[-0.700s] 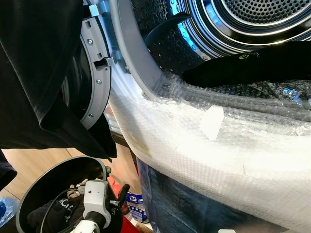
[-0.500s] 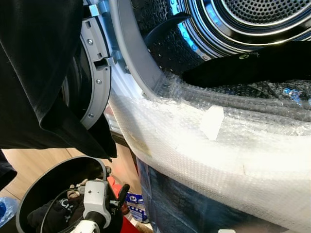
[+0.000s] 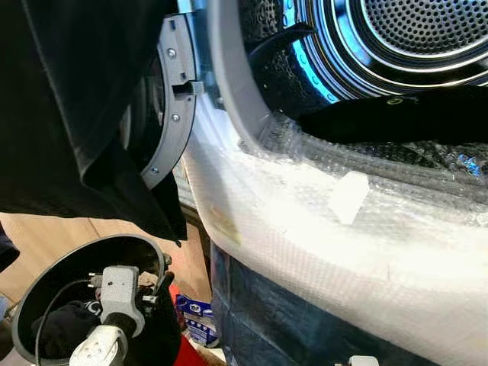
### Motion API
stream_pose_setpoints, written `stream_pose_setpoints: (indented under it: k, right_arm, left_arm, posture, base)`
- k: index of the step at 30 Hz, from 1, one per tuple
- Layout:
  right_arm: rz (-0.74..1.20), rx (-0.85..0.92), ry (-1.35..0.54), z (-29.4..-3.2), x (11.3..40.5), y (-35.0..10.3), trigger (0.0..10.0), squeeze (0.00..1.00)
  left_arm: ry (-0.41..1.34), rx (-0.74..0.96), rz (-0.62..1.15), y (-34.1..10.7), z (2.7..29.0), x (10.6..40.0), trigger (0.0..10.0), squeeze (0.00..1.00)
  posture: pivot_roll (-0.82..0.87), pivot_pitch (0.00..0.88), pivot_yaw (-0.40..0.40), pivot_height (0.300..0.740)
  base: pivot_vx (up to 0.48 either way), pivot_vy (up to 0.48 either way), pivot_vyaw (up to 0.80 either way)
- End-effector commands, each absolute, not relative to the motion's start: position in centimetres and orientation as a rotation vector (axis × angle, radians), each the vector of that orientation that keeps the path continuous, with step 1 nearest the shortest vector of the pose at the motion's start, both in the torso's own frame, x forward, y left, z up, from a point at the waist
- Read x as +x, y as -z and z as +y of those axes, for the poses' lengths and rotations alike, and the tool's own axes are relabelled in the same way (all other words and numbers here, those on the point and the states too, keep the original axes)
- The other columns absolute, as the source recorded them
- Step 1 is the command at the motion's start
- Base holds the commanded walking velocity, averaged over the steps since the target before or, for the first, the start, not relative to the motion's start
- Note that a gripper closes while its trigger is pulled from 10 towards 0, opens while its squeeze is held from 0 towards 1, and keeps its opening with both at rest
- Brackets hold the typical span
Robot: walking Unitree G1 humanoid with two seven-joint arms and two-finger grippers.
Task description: Clothes washing
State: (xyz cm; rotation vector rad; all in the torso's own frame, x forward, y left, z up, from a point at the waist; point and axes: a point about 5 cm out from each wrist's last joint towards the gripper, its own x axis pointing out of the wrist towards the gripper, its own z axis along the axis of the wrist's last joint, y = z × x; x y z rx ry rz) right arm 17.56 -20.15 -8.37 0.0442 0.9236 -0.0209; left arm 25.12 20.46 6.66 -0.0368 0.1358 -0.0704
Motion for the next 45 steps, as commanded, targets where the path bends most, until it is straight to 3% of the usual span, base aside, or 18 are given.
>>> stream_pose_setpoints:
  k: [1,19,23,26,28,33,35,36,42,45]
  right_arm:
    - [0.904,0.046,0.022,-20.1,17.9,8.2,10.0,0.00]
    - [0.949,0.094,0.034,-18.0,16.7,9.1,10.0,0.00]
    - [0.968,0.093,0.029,-17.4,16.2,9.4,10.0,0.00]
    - [0.972,0.089,0.027,-17.4,16.1,9.4,10.0,0.00]
    - [0.973,0.084,0.029,-17.6,16.2,9.4,10.0,0.00]
    - [0.968,0.065,0.018,-18.0,16.5,9.2,10.0,0.00]
    - [0.967,0.062,0.018,-18.1,16.6,9.1,10.0,0.00]
    - [0.967,0.058,0.016,-18.2,16.6,9.1,10.0,0.00]
    - [0.964,0.042,-0.003,-18.3,17.1,8.9,10.0,0.00]
    - [0.962,0.037,-0.022,-17.9,17.2,8.9,10.0,0.00]
  left_arm:
    - [0.060,-0.042,0.124,-6.8,20.5,25.0,10.0,0.00]
    - [0.195,0.138,0.151,-8.5,20.0,22.9,10.0,0.00]
    - [-0.042,0.069,0.216,-8.5,21.9,22.1,10.0,0.00]
    - [-0.124,0.007,0.212,-8.7,22.5,21.8,10.0,0.00]
    - [-0.329,-0.077,0.226,-8.8,24.9,21.2,10.0,0.00]
    - [-0.575,-0.170,0.280,-7.8,29.0,19.9,10.0,0.00]
    - [-0.589,-0.175,0.290,-7.9,29.5,19.7,10.0,0.00]
    - [-0.598,-0.166,0.311,-7.7,30.1,19.6,10.0,1.00]
    - [-0.655,-0.089,0.463,-7.1,32.8,18.3,10.0,1.00]
    - [-0.688,-0.085,0.456,-7.3,33.7,18.3,10.0,1.00]
  posture:
    - [0.00,0.000,0.022,0.740]
    - [0.04,0.004,0.103,0.740]
    - [0.06,0.007,0.116,0.740]
    - [0.06,0.007,0.119,0.740]
    - [0.06,0.007,0.108,0.740]
    - [0.06,0.000,0.092,0.740]
    - [0.06,0.000,0.092,0.740]
    - [0.06,0.000,0.089,0.740]
    - [0.07,0.000,0.078,0.740]
    - [0.08,0.000,0.066,0.740]
  base:
    - [0.000,0.000,0.00]
    - [0.000,0.000,0.00]
    - [0.000,0.000,0.00]
    - [0.000,0.000,0.00]
    - [0.000,0.000,0.00]
    - [0.000,0.000,0.00]
    - [0.000,0.000,0.00]
    - [0.000,0.000,0.00]
    - [0.000,0.000,0.00]
    - [0.000,0.000,0.00]
